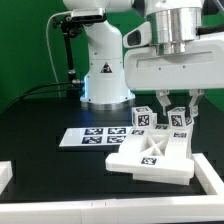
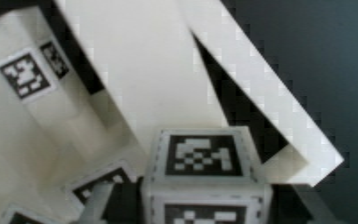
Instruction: Assemble chair
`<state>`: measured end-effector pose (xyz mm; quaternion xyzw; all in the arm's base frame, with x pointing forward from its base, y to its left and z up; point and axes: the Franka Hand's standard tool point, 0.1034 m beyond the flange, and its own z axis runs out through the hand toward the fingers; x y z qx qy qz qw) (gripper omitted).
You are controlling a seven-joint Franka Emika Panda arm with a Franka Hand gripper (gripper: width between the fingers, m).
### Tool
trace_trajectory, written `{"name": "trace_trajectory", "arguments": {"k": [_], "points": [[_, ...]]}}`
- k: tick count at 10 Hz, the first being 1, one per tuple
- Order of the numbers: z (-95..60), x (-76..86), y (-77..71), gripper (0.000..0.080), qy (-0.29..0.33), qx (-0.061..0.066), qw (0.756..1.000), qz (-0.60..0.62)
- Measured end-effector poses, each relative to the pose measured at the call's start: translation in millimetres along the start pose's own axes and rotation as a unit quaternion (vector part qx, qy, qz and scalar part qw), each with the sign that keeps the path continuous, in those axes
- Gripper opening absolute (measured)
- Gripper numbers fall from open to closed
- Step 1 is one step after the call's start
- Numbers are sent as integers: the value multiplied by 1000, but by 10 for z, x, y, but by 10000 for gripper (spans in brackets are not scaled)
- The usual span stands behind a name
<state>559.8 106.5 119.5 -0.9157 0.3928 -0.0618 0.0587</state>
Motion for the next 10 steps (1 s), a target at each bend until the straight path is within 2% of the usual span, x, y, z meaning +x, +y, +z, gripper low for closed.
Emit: {"name": "trace_trajectory", "arguments": {"k": [4,5,6,7,8,9,10], "points": [[-3,-15,-18,284,-11,12,989,146],[-3,-34,-33,284,-11,12,988,156],[-2,-32,-31,340,-11,12,990,138],[2,-33,-25,340,-11,11,993,114],[2,-29,-9,523,-16,7,999,43],[3,-22,0,523,-17,6,999,-27],[4,-37,5,623,-21,3,993,-119]]}}
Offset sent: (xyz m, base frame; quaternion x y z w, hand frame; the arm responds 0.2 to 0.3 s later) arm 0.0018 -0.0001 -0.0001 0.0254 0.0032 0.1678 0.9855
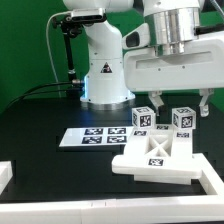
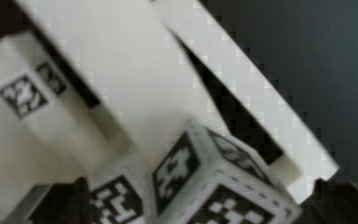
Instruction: Assemble chair
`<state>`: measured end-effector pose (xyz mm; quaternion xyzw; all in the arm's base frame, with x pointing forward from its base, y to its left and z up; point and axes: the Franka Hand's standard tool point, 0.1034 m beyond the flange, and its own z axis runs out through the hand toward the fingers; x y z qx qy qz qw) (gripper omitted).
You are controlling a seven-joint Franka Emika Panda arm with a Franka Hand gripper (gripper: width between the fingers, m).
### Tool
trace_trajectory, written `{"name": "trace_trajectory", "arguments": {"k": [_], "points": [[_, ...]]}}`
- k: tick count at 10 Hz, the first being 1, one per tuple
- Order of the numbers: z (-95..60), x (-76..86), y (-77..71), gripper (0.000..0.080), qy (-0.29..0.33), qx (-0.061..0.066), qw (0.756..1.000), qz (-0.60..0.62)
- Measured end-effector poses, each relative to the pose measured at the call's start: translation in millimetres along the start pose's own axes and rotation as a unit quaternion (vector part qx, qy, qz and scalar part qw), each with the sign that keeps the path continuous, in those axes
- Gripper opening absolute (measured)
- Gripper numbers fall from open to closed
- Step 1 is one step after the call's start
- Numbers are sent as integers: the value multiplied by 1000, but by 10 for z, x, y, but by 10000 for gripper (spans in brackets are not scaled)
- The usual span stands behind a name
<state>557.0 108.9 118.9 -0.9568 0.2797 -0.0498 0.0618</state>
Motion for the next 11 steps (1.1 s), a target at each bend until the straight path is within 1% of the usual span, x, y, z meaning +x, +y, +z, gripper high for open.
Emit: {"name": "trace_trajectory", "arguments": {"k": [1,2,4,5,6,7,8,9,10,11], "points": [[-7,-33,-32,644,-9,-5,999,-52],[-13,-55,-64,644,-6,-8,996,-91],[-7,-40,-41,648,-7,-9,989,-146],[-5,-41,-43,648,-7,-13,981,-194],[-8,-23,-82,649,-8,-27,965,-262],[-12,15,-107,649,-6,-28,950,-310],[-2,4,-94,649,-7,-27,957,-289],[-1,3,-93,649,-7,-27,958,-285],[-1,3,-93,543,-7,-27,961,-274],[-1,3,-93,543,-7,-27,962,-270]]}}
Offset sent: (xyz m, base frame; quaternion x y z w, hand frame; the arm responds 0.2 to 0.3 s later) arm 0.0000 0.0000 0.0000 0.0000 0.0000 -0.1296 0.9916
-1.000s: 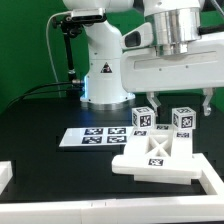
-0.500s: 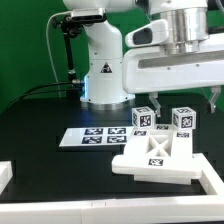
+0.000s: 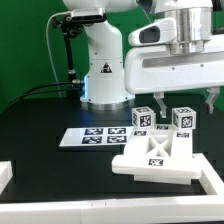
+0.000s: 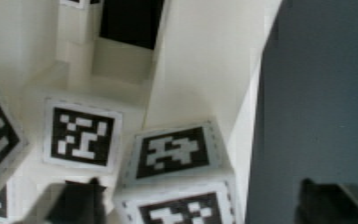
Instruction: Assemble chair
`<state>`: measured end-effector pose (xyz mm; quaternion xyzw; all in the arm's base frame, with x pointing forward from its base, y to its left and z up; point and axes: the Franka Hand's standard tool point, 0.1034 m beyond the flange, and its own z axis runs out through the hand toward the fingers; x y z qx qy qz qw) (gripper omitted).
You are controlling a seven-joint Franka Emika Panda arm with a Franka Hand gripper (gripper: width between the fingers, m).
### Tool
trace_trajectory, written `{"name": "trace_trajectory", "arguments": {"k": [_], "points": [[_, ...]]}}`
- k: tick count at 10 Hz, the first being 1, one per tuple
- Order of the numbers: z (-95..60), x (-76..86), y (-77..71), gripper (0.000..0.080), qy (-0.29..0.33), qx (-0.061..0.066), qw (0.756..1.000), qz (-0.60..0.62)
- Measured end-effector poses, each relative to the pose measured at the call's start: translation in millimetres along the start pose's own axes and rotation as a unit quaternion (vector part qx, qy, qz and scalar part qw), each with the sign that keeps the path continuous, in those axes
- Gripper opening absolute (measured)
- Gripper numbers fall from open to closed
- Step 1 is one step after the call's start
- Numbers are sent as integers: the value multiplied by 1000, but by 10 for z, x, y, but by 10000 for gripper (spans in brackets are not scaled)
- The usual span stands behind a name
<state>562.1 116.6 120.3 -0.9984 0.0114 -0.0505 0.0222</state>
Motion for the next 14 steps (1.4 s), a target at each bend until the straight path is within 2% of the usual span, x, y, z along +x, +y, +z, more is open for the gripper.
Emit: {"name": "trace_trajectory", "arguments": {"k": [1,2,5,7,9,12,14], "points": [[0,-1,-6,359,0,1,999,45],[0,-1,-8,282,0,2,995,97],[6,-3,-13,282,13,9,973,229],[5,-4,-35,282,11,17,942,336],[6,2,-35,282,12,26,920,391],[-1,6,-52,282,2,35,855,518],[1,13,-48,284,4,39,832,554]]}}
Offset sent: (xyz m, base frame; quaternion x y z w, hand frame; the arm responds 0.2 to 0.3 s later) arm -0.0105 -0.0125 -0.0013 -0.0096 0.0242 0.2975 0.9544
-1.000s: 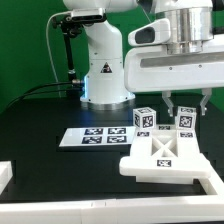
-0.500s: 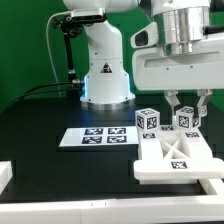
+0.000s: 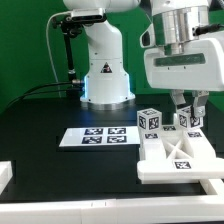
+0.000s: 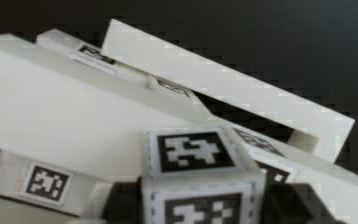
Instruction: Assemble chair
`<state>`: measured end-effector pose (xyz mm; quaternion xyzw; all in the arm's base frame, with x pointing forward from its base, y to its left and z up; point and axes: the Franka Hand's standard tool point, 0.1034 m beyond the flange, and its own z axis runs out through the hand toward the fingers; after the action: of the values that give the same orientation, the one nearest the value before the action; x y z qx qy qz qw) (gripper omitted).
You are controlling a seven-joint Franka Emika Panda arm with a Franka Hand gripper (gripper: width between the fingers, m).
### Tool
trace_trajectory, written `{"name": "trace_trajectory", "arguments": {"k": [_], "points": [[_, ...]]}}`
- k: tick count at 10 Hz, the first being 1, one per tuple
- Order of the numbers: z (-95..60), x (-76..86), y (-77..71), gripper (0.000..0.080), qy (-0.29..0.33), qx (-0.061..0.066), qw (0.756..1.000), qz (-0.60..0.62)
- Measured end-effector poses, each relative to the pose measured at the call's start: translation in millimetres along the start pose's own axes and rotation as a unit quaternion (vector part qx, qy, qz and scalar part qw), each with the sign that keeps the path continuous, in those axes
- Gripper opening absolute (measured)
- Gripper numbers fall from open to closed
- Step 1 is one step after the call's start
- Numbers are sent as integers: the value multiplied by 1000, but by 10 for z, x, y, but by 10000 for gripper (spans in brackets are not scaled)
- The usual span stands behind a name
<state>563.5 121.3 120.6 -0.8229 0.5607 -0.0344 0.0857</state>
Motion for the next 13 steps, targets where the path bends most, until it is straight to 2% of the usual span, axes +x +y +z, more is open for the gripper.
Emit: {"name": "trace_trajectory", "arguments": {"k": [3,4,5,6,8,9,10,13], "points": [[4,4,2,285,-1,2,1000,-15],[10,1,5,500,-1,2,1000,-17],[28,-6,15,500,0,-1,997,-81],[46,-32,23,617,-1,-4,991,-133],[56,-56,30,639,-1,-7,969,-248],[56,-61,29,648,-1,-9,950,-313],[49,-76,14,648,-2,-17,923,-385],[50,-49,16,649,0,-17,888,-459]]}}
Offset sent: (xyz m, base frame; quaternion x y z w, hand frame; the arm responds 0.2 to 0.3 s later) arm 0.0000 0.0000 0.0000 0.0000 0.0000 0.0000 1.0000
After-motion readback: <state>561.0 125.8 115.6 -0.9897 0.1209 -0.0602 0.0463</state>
